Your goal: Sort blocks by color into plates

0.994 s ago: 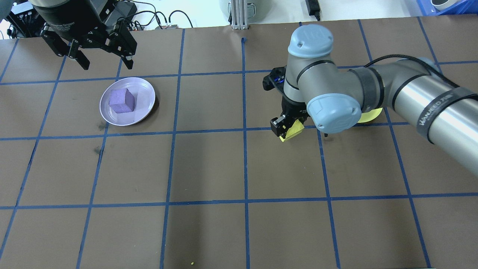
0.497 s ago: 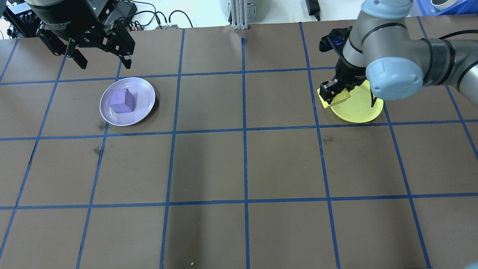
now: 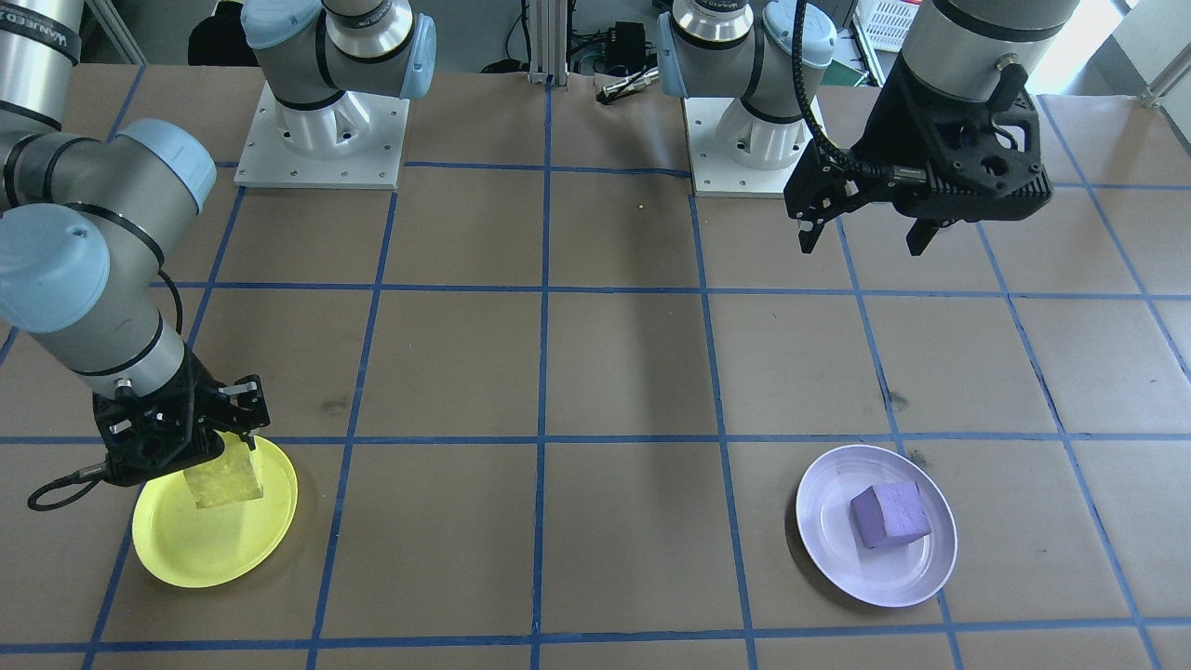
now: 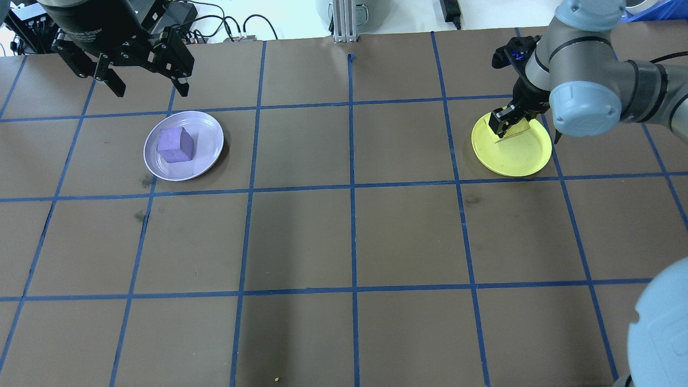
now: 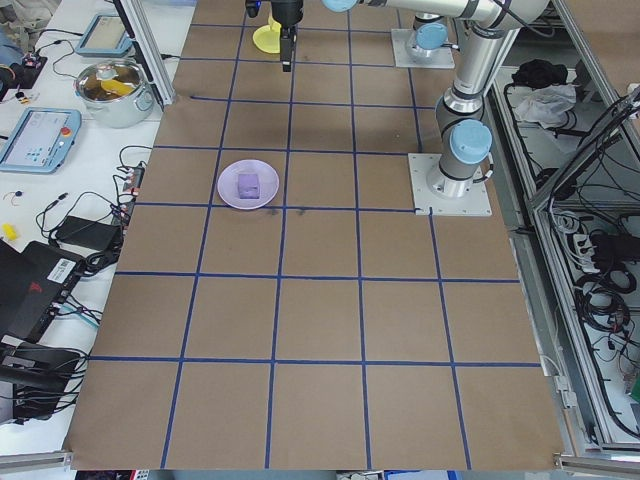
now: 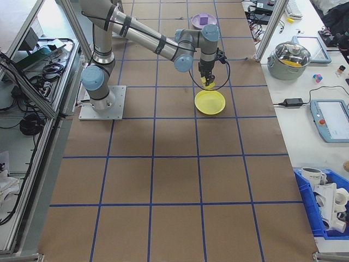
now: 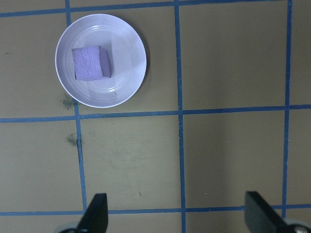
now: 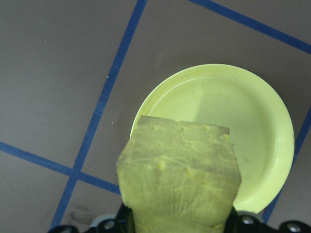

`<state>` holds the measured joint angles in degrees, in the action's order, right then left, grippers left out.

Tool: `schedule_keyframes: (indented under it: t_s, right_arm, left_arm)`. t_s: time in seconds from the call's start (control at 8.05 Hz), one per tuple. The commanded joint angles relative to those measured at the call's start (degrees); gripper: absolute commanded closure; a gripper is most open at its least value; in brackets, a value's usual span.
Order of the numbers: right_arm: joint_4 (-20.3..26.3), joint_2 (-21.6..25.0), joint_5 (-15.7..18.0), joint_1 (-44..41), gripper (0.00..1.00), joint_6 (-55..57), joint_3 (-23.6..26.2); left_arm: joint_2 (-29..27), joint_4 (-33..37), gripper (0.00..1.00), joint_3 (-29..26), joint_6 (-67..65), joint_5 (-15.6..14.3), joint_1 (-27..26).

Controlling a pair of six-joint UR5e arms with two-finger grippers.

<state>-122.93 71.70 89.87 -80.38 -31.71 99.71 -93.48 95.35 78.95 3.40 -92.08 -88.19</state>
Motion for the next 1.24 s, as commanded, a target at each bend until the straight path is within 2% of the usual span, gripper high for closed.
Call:
schedule_keyframes:
  t_s: [0.0, 0.12, 0.25, 0.37, 0.5, 0.87, 1.12]
  right_arm:
    - [-4.68, -3.66, 0.13, 1.37, 1.00, -2.38, -0.48]
    - [-4.77, -4.28, 0.22, 1.72, 1.00, -3.96, -0.49]
    - [-4.69, -4.81, 0.13, 1.98, 0.90, -4.06, -0.49]
    - [-4.16, -4.81, 0.05, 1.98, 0.59, -4.06, -0.40]
    - [-3.90, -4.47, -0.30, 1.98, 0.01, -4.06, -0.40]
    - [-3.37, -3.41, -0.30, 1.98, 0.00, -3.97, -0.49]
    - [0.21, 1.66, -0.40, 1.90, 0.00, -3.10, -0.57]
  left_arm:
    - [0.05, -0.08, 0.00, 0.15, -0.41, 0.31, 0.04]
    - [-0.21, -0.08, 0.00, 0.15, -0.41, 0.23, -0.05]
    - [-0.04, -0.08, 0.00, 0.15, -0.07, 0.06, 0.04]
    - [-0.12, -0.08, 0.00, 0.15, -0.06, 0.05, 0.04]
    - [-0.21, 0.01, 0.00, 0.15, -0.06, -0.03, -0.05]
    - [0.23, 0.01, 0.00, 0.24, 0.02, -1.96, -0.05]
    - [0.31, 0.01, 0.00, 0.06, 0.02, -1.88, -0.05]
